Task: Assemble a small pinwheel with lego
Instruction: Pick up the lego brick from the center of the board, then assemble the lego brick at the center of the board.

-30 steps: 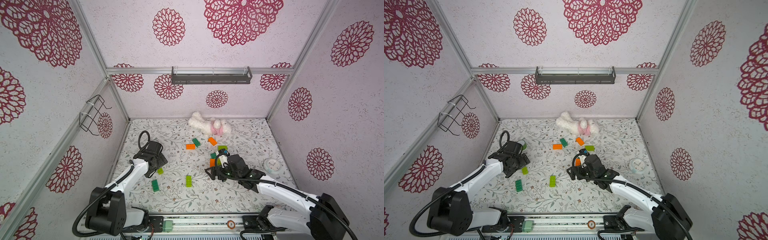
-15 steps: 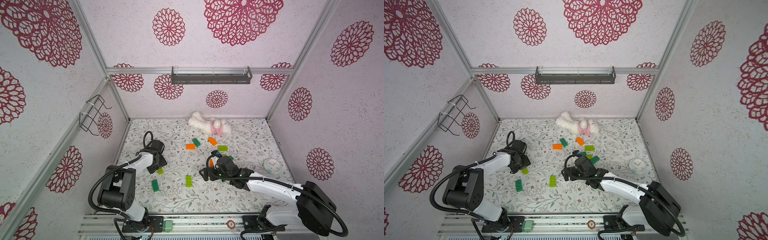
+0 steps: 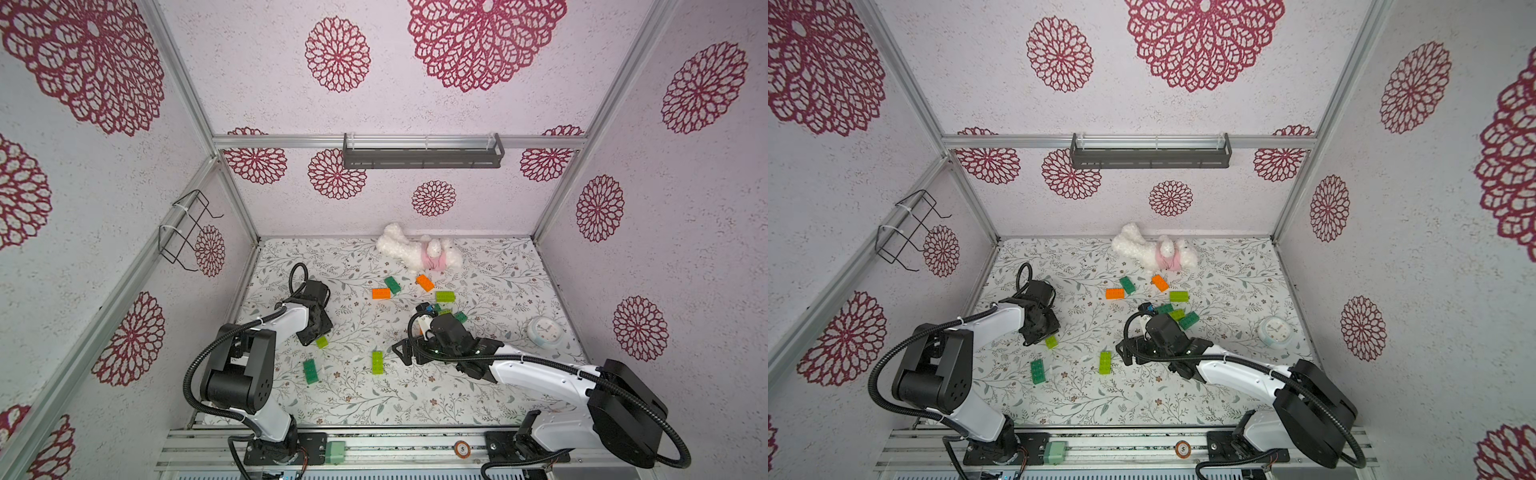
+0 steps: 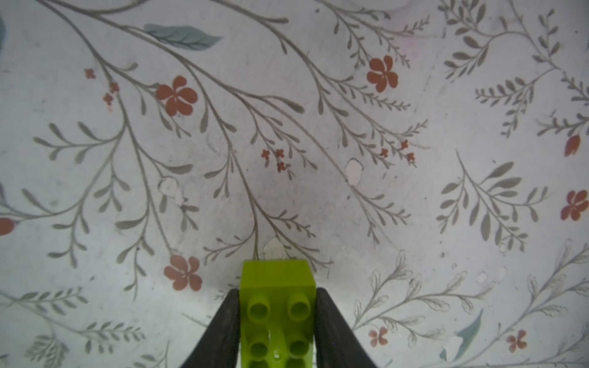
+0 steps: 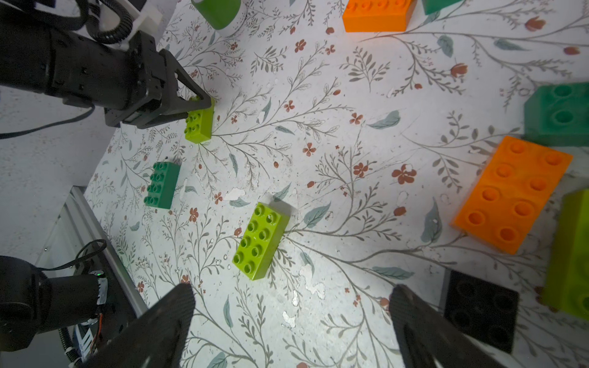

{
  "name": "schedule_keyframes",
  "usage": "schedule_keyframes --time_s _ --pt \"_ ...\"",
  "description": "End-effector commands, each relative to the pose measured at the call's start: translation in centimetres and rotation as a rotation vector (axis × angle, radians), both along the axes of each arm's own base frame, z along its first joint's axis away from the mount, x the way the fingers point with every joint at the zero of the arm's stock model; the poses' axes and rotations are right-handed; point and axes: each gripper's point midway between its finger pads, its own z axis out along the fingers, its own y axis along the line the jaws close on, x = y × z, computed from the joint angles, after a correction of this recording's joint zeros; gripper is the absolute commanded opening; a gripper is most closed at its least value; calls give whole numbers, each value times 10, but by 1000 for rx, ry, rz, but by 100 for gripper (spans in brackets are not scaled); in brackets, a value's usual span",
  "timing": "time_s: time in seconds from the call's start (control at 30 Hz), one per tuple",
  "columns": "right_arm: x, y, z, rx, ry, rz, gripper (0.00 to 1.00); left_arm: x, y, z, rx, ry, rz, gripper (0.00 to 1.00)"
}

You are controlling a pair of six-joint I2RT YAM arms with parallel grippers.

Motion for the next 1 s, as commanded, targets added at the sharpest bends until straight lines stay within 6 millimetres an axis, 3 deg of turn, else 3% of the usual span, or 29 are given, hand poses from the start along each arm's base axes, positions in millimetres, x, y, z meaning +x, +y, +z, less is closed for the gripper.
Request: schedule_keyframes --time_s 0.0,0.1,0.23,0.3,0.43,0.57,0.63,0.97 --pt "5 -6 18 -23 -61 -6 99 0 10 6 38 -32 18 36" --pt "9 -13 31 -6 -79 -13 99 4 -1 12 -15 -64 -24 27" --pt "20 -31 48 21 -96 -59 99 11 -36 55 -5 -159 -134 27" --pt "29 -43 55 44 -89 -90 99 15 -62 73 -1 -182 -224 27" --pt "40 -69 63 38 -104 -160 99 19 -128 83 -12 -169 -430 27" --pt "43 -89 63 53 -84 -204 99 18 -172 72 3 -120 -556 28" --pt "41 -93 61 59 -70 -214 99 17 -184 65 -1 -102 -594 28" --pt "22 -100 50 106 -44 -217 99 3 -212 26 -57 -14 -668 29"
